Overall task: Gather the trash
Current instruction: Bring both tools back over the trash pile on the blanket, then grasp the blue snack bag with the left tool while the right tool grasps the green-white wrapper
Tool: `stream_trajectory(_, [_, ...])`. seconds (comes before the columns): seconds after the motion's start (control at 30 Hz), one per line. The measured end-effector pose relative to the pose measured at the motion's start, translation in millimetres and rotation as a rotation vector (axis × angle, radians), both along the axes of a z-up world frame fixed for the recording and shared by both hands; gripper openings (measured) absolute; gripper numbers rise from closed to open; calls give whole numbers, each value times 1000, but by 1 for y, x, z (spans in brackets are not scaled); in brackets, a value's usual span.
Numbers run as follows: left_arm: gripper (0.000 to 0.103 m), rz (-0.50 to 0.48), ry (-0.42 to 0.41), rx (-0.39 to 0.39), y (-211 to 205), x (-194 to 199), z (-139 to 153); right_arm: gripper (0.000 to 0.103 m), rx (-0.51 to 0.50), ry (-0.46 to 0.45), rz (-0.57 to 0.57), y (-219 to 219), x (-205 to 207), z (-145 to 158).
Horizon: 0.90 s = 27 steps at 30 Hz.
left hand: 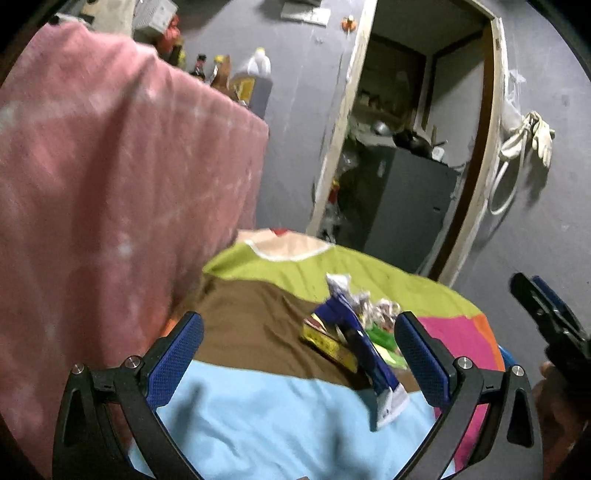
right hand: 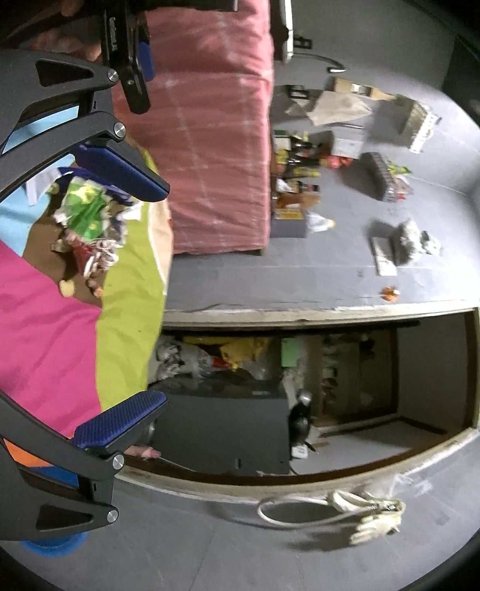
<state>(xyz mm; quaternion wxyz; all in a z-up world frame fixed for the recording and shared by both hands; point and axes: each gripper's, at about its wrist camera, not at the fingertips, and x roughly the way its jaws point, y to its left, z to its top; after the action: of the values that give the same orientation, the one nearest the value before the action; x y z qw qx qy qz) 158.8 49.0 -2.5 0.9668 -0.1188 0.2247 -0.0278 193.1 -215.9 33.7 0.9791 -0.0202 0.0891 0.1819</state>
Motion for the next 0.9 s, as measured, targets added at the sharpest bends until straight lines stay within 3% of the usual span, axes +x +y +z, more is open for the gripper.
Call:
stream_trajectory(0.07, [100,-18,28,-16,-4,5,-2,102,-11,27,15,1,7,-5])
stream_trajectory(0.17, [99,-56,80,-47,-10,13,-9,92,-30,92,45,3,20,-15])
stream_trajectory(0.27, [84,-102,123,-76,-20,20,-15,82,-46,149,70,5,32,-23])
stream_trajectory(0.33, [69,-142,165,-90,-26,24,-20,75,-56,183,96,8,39,-28])
stream_trajectory(0.53, [45,-209,234,-114,-37,32,-27,52,-95,222,183,22,52,-32])
stream_trajectory(0.73, [17,-238,270,-144,-38,35,-25,41,-129,275,282,37,59,-39])
stream_trajectory(0.9, [14,-208,292,-184,-27,37,-26,36,-163,370,375,54,65,-54])
